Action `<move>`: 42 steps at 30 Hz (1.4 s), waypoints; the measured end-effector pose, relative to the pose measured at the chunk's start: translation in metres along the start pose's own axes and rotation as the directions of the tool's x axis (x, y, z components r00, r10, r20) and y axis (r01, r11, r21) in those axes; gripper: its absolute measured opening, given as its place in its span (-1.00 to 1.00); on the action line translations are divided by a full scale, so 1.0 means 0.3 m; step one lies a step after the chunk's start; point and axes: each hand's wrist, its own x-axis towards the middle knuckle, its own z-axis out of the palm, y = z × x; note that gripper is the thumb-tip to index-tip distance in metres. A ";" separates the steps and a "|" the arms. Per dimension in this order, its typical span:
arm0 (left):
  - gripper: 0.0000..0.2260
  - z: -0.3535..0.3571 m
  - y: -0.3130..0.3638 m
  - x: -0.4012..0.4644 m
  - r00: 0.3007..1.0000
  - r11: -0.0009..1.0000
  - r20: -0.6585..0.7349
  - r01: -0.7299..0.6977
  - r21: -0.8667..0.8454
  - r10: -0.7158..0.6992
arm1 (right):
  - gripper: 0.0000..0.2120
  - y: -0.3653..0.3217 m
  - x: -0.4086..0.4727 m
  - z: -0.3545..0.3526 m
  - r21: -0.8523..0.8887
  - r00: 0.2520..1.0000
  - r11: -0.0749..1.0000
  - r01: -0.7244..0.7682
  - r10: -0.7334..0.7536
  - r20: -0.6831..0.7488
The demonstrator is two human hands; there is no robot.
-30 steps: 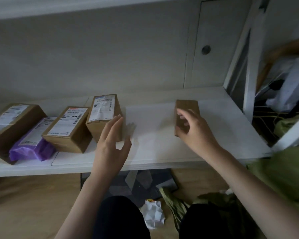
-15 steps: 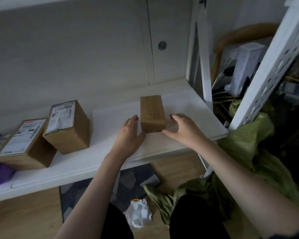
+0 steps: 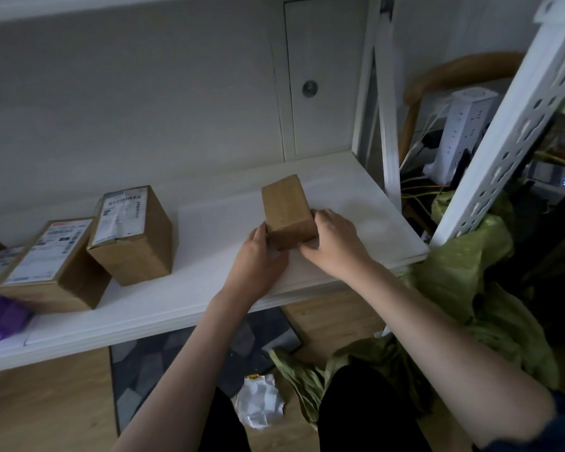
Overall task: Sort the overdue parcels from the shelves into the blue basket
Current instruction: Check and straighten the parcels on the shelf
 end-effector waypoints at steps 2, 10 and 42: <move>-0.58 -0.004 -0.005 -0.025 1.000 1.000 0.019 -0.023 0.013 0.022 | -0.38 -0.029 0.007 -0.014 -0.025 0.999 0.999 0.029 -0.030 -0.029; -0.69 -0.096 -0.068 -0.103 0.998 0.934 -0.020 -0.054 0.352 0.065 | -0.46 -0.209 0.001 -0.002 -0.065 0.957 0.958 0.279 -0.283 -0.058; -0.18 -0.199 -0.060 -0.069 0.971 0.932 -0.016 -0.222 0.285 0.237 | -0.39 -0.016 -0.065 0.050 0.069 0.990 0.991 0.117 -0.122 0.072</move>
